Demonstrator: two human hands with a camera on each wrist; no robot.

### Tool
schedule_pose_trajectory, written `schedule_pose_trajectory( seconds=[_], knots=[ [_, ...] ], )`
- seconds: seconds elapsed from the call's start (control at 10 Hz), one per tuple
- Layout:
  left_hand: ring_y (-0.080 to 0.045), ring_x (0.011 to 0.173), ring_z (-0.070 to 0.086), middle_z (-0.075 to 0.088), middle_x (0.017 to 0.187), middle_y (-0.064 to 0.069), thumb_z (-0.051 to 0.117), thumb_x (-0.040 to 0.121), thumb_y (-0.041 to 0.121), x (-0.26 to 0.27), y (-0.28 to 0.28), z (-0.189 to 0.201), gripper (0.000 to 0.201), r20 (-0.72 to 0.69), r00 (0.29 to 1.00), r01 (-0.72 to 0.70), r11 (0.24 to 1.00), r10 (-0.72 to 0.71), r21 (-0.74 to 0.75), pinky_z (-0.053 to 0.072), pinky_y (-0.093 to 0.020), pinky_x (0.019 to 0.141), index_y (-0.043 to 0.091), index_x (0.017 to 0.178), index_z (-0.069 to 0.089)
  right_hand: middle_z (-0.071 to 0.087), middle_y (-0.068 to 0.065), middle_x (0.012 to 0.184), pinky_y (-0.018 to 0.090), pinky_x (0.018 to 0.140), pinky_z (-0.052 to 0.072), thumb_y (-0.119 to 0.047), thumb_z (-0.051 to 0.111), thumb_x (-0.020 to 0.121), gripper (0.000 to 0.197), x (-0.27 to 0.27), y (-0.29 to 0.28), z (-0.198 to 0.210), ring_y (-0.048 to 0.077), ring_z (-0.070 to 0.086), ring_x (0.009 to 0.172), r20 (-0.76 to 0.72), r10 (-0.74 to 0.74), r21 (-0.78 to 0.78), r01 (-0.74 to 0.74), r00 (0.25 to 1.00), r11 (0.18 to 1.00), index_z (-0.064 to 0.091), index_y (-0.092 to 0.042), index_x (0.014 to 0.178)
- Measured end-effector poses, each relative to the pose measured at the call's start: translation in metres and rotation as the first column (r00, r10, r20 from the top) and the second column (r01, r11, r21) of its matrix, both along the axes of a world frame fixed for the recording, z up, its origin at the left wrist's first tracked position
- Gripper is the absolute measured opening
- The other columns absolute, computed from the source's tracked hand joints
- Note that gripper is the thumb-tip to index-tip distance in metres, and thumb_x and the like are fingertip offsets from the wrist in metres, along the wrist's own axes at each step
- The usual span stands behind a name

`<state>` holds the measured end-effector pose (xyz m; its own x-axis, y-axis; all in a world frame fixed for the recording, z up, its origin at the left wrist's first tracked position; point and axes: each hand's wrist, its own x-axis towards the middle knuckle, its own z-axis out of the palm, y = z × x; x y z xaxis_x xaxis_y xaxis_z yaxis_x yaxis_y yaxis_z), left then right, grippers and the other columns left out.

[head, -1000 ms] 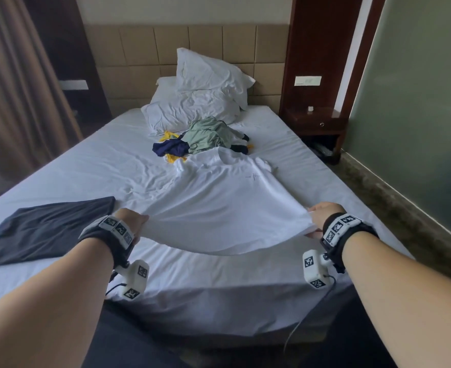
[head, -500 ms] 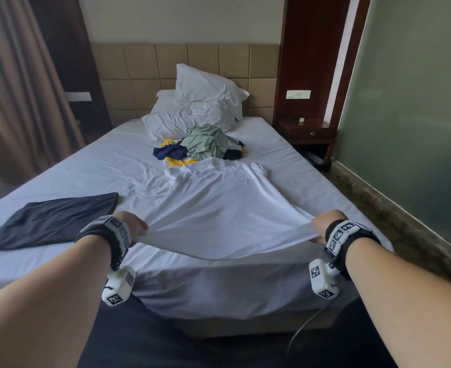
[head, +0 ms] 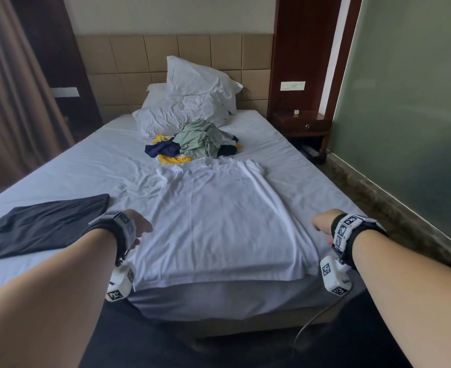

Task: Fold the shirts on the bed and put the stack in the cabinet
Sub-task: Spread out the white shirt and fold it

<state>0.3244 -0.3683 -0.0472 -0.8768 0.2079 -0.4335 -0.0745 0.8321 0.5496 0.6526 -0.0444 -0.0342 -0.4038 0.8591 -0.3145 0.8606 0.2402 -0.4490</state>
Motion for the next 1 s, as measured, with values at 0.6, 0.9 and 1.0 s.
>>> schedule_pose_trajectory(
  seconds=[0.6,0.9,1.0],
  knots=[
    [-0.028,0.124,0.058,0.051,0.149,-0.008,0.064,0.095,0.049,-0.06,0.267,-0.021,0.062,-0.281,0.843,0.477,0.879,-0.458,0.0,0.042,-0.035,0.093,0.023,0.148,0.046,0.056,0.017,0.074,0.034,0.066,0.047,0.002,0.061,0.09,0.011,-0.125,0.146,-0.074,0.025,0.055,0.064,-0.299,-0.368,-0.513,0.177,0.88,0.84,0.06,-0.001,0.079],
    [-0.034,0.156,-0.014,-0.009,0.171,0.003,0.056,0.084,0.077,-0.124,0.429,-0.07,0.103,-0.14,0.727,0.606,0.724,-0.672,-0.33,0.009,-0.063,0.121,0.039,0.162,0.0,0.042,0.004,0.058,0.023,0.05,0.026,-0.012,0.052,0.1,0.032,-0.234,0.247,-0.098,0.016,0.035,0.05,-0.223,-0.281,-0.634,0.08,0.933,0.769,0.046,-0.015,0.069],
    [-0.037,0.153,-0.023,-0.018,0.169,0.006,0.039,0.077,0.092,-0.144,0.462,-0.09,0.106,-0.035,0.769,0.599,0.739,-0.638,-0.308,0.002,-0.068,0.12,0.045,0.159,-0.009,0.053,0.007,0.068,0.027,0.056,0.039,-0.016,0.054,0.102,0.022,-0.268,0.281,-0.094,0.017,0.048,0.056,-0.271,-0.27,-0.616,0.049,0.924,0.786,0.052,-0.013,0.081]
  ],
)
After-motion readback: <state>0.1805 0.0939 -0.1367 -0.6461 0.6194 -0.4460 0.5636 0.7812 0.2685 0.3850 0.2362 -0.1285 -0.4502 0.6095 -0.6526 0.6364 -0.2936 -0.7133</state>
